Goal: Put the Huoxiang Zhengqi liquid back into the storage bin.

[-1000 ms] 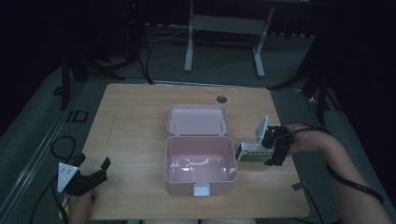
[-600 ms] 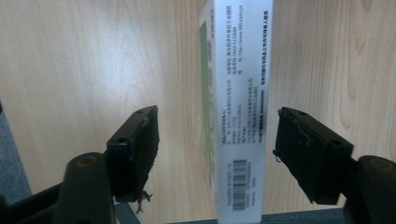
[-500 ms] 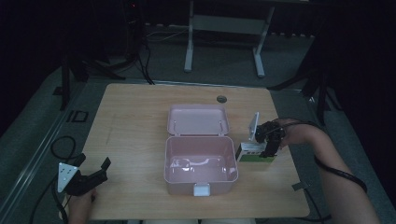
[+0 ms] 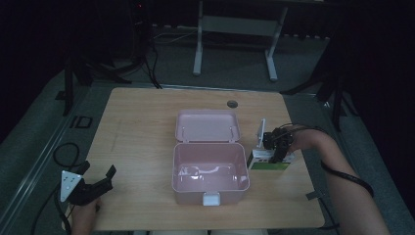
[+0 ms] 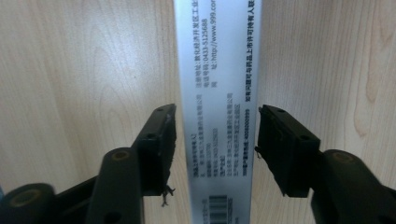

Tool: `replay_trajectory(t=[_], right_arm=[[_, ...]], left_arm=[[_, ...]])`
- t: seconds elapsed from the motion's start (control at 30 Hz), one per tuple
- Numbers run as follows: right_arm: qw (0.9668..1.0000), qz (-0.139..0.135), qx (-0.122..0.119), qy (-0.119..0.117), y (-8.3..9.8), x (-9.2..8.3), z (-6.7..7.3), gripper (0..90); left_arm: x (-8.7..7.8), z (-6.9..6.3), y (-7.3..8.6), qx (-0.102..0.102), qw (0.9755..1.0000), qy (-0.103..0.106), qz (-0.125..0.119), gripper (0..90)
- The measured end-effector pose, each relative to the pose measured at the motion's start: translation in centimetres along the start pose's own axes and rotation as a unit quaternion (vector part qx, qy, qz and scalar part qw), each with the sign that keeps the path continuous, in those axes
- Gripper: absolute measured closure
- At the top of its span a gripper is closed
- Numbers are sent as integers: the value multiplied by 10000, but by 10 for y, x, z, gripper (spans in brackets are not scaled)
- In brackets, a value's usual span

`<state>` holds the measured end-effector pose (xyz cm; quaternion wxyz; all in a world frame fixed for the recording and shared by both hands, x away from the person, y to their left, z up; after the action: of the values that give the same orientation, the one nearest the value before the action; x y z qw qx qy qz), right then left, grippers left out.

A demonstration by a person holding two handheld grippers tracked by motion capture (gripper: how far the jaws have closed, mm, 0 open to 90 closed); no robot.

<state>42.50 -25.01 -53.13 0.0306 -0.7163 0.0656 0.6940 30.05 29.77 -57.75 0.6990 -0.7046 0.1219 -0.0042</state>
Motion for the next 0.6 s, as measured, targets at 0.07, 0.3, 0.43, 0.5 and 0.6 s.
replay_trajectory(t=[0.07, 0.3, 0.43, 0.5, 0.6], right_arm=[[10000, 28, -2, -51, 0, 3, 0, 492], [9999, 108, -23, -101, 2, 10, 0, 551], [9999, 64, -36, -132, 1, 12, 1, 606], [9999, 88, -41, -126, 1, 12, 1, 615], [9999, 90, -64, -123, 1, 12, 2, 616]], left_arm=[[0, 0, 0, 0, 10000, 2, 2, 22], [0, 0, 0, 8, 10000, 4, 4, 22], [0, 0, 0, 9, 10000, 3, 8, 22], [0, 0, 0, 9, 10000, 1, 8, 23], [0, 0, 0, 10, 10000, -3, 7, 22]])
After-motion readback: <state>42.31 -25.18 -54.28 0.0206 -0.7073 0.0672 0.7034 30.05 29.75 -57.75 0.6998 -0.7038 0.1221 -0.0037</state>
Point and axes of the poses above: each handheld gripper's, and its own axes: x roughly forward along the jaws, y roughly out of its underside, z roughly to its left, the point moved 8 cm from there along x, roughly forward along the jaws, and after that the axes turned 8 degrees about x, right-handed, at the moved point
